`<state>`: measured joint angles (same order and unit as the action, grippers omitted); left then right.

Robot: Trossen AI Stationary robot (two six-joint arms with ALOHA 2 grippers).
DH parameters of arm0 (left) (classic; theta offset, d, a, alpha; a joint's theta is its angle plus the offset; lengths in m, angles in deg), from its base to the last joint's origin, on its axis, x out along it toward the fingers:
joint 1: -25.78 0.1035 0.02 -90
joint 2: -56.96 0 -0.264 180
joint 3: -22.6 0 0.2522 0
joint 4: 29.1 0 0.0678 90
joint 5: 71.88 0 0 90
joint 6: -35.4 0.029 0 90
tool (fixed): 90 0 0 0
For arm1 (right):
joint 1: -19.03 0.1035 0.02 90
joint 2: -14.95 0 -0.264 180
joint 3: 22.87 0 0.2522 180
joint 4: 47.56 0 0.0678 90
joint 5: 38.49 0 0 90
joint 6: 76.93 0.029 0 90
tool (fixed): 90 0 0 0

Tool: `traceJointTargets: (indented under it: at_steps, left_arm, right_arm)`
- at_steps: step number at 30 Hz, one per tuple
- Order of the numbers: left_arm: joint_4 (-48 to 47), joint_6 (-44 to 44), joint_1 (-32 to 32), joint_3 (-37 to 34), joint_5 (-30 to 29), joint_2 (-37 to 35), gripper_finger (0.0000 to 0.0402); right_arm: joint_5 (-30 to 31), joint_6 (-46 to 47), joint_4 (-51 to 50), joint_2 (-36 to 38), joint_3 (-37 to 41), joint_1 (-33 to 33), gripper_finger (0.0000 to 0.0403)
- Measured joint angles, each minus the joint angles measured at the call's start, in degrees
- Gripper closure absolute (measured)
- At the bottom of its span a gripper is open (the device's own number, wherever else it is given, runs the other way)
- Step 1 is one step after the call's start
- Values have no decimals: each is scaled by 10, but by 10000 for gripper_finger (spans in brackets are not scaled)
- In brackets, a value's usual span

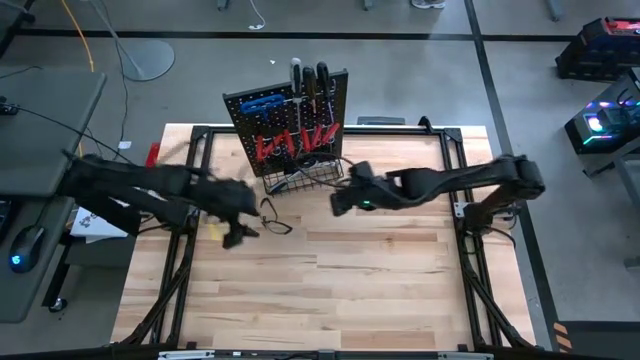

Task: Hang tools onto peg board
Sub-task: Put the black safety goggle in the wire basket on the peg board

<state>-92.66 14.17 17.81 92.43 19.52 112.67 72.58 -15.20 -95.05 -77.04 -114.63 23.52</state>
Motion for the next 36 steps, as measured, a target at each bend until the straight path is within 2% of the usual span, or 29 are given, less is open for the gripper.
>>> traceJointTargets:
  at_steps: [4,9,13,17,20,24,29,30,36]
  left_arm:
    - [3,113,-11,0,-12,122,133]
    - [0,164,-10,0,-58,245,133]
    - [4,206,-10,0,-106,310,133]
    - [25,248,-9,0,-144,357,133]
    - [46,247,-3,0,-148,382,144]
    - [49,229,2,0,-137,408,203]
    - [46,207,-2,0,-93,421,362]
    - [47,195,-4,0,-86,420,380]
    - [53,126,-10,16,-45,356,396]
  right_arm:
    - [53,-13,-92,62,0,21,203]
    - [127,35,-198,124,0,47,203]
    - [165,95,-264,151,0,66,203]
    - [169,119,-301,156,0,79,203]
    - [168,118,-305,155,0,89,203]
    - [167,118,-307,155,0,103,203]
    - [167,118,-318,155,0,119,203]
    - [167,118,-321,155,0,121,203]
    - [168,134,-345,155,0,139,203]
